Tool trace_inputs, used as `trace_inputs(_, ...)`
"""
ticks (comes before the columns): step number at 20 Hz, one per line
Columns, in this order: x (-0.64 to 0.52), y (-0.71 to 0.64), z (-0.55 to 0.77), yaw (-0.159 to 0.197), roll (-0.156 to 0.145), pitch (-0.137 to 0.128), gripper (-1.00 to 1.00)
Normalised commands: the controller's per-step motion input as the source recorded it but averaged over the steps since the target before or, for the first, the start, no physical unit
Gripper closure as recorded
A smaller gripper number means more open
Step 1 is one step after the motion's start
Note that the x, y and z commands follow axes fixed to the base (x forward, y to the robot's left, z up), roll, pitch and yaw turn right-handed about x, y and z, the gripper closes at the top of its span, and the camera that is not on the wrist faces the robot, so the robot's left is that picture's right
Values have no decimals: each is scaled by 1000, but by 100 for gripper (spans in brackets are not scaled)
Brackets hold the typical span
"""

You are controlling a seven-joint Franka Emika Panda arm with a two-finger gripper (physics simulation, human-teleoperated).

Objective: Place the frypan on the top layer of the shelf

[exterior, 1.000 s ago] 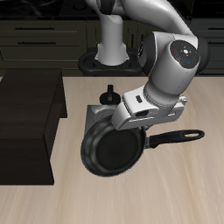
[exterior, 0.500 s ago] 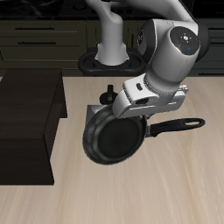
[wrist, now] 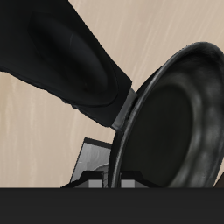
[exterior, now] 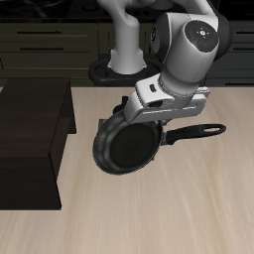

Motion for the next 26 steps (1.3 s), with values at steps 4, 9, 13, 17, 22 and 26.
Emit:
trace_inputs(4, -213, -79, 40, 9, -6, -8, 100)
trace_inputs(9, -161, -141, 36, 1, 8, 0, 100)
trace_inputs(13, -140, -166, 62, 12, -17, -10, 100)
trace_inputs(17, -53, -197, 48, 24, -32, -15, 100)
trace_inputs(22, -54, -250, -11, 7, -35, 3, 100)
trace_inputs(26, -36, -207, -15, 6, -27, -2, 100)
